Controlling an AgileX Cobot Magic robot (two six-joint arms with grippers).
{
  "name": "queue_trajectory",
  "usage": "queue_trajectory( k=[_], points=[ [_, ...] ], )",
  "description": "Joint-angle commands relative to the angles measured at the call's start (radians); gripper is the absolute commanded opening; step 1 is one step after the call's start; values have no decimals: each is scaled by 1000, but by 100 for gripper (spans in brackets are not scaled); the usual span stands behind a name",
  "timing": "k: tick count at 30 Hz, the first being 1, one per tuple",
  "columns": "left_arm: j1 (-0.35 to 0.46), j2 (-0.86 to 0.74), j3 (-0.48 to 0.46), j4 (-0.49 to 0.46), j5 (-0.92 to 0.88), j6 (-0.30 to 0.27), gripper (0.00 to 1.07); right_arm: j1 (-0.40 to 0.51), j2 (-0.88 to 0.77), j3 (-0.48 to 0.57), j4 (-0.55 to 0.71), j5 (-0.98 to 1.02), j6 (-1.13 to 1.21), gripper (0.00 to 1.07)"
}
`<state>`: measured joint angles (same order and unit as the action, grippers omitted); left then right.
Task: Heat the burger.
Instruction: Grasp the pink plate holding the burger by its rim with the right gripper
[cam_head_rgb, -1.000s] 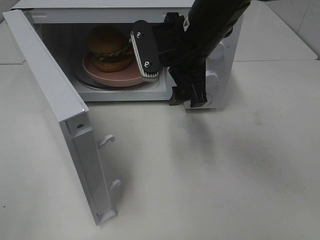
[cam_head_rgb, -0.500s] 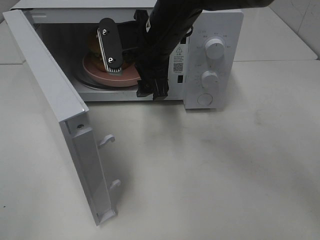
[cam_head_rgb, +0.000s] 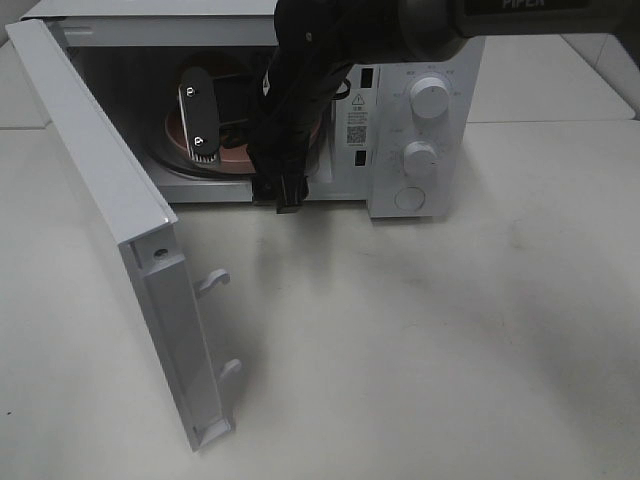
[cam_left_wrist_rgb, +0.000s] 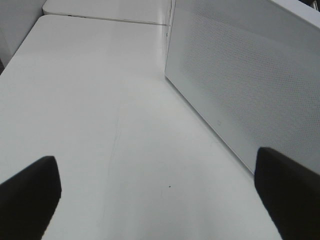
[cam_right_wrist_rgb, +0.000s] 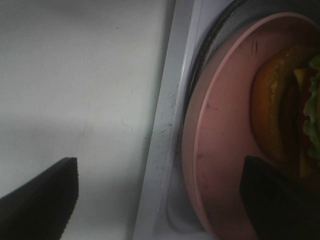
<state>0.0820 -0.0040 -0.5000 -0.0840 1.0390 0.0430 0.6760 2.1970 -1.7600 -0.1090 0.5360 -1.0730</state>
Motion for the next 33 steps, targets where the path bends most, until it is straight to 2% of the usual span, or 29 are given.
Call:
queue_trajectory(
  k=[1, 19, 25, 29, 31, 32, 33],
  points=[
    [2, -21, 5, -3, -2, -1, 98, 3, 25, -30, -3, -4, 8, 85],
    [2, -21, 5, -3, -2, 0, 98, -9, 202, -271, -14, 46, 58, 83],
    [2, -21, 5, -3, -2, 0, 98, -24, 237, -294, -10, 46, 55, 82],
    [2, -21, 5, -3, -2, 0, 98, -36, 247, -302, -8, 55, 56, 77],
    [2, -21, 5, -2, -2, 0, 98, -46, 250, -302, 2, 55, 54, 67],
    [2, -21, 5, -2, -2, 0, 98, -46, 250, -302, 2, 55, 54, 67],
    [2, -21, 5, -2, -2, 0, 98, -46, 255, -302, 9, 55, 54, 57]
  ],
)
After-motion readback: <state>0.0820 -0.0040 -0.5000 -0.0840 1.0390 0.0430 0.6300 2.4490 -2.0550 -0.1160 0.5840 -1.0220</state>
